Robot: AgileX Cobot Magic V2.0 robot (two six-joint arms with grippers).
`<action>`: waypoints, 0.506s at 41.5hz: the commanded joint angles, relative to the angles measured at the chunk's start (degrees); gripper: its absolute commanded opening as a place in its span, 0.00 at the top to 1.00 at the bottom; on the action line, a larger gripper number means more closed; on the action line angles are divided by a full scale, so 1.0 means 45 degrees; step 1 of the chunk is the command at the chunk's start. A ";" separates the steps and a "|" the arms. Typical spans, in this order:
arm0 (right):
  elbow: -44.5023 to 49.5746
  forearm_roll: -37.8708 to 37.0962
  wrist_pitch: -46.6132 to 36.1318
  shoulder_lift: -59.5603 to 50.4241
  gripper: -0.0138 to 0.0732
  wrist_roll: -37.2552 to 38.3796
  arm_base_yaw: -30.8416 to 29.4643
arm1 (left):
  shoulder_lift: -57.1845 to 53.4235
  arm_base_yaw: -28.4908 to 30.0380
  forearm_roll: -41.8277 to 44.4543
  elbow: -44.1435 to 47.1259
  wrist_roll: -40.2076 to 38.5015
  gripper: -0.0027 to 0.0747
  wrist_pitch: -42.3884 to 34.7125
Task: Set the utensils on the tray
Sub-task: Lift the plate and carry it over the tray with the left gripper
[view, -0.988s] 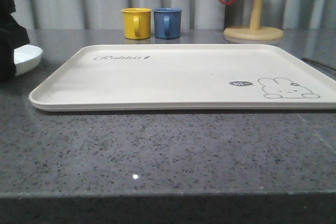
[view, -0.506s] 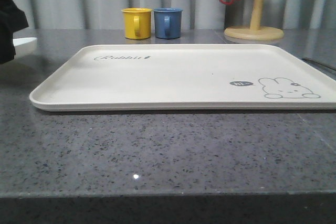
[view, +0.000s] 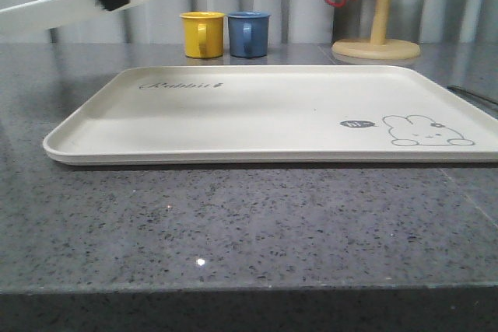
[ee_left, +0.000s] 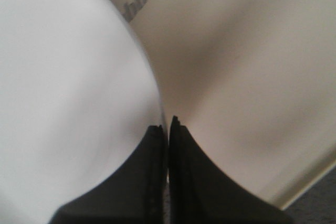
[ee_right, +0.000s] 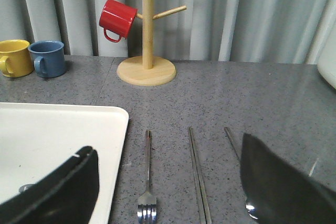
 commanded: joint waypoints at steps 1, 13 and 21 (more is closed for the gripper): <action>-0.0453 0.0044 -0.0914 0.0202 0.17 -0.0093 -0.0080 | -0.0336 -0.1071 0.0153 -0.0522 -0.0164 0.99 -0.0318; -0.0453 0.0044 -0.0914 0.0202 0.17 -0.0093 -0.0080 | 0.0640 -0.2751 0.0175 -0.0556 -0.0467 0.99 -0.0736; -0.0453 0.0044 -0.0914 0.0202 0.17 -0.0093 -0.0080 | 0.1457 -0.2753 0.0207 -0.0556 -0.0467 0.99 -0.0664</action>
